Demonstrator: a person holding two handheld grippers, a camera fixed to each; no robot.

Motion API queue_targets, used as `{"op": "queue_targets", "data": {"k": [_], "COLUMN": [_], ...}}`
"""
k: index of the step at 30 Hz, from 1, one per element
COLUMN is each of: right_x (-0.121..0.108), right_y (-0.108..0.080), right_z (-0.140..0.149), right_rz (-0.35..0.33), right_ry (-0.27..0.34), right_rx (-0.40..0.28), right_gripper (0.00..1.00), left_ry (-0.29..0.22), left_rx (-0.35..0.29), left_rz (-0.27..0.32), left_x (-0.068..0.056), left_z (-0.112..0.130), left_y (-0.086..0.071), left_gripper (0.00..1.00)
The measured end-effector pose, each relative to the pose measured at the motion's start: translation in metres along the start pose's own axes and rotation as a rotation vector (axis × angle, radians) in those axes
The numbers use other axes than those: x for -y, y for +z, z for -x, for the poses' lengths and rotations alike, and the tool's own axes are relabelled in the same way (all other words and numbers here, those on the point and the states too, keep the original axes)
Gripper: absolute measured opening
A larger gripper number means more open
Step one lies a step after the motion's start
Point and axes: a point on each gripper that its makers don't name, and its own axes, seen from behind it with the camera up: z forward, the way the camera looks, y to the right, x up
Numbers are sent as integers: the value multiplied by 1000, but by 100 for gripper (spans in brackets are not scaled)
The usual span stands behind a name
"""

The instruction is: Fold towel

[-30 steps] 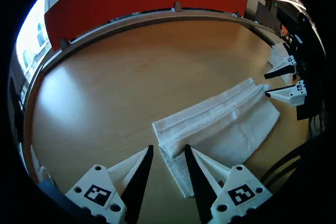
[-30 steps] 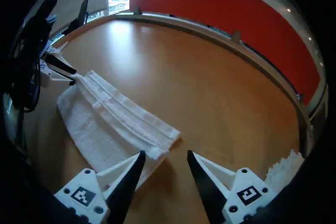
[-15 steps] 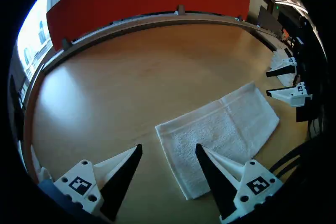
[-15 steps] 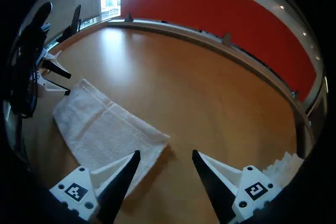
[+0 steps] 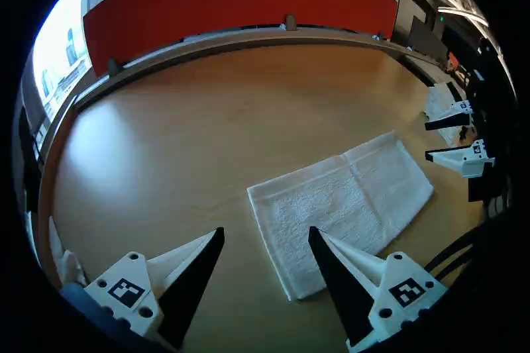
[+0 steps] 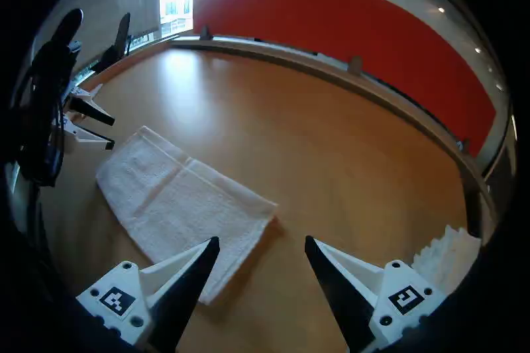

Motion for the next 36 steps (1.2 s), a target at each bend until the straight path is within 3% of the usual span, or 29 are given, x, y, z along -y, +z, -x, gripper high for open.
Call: {"op": "queue_targets", "data": {"k": [18, 27, 36], "right_x": [21, 24, 30], "right_y": [-40, -42, -38], "right_z": [31, 36, 38], "right_rz": [8, 3, -27], "right_ry": [16, 17, -12], "right_rx": [2, 0, 0], "right_gripper": [100, 100, 100], "left_ry": [-40, -59, -103], "left_rx": [-1, -12, -32], "left_rz": [-21, -47, -97], "left_x": [-8, -5, 7], "left_z": [37, 43, 52], "left_y": [-30, -37, -55], "left_gripper": [94, 94, 94]}}
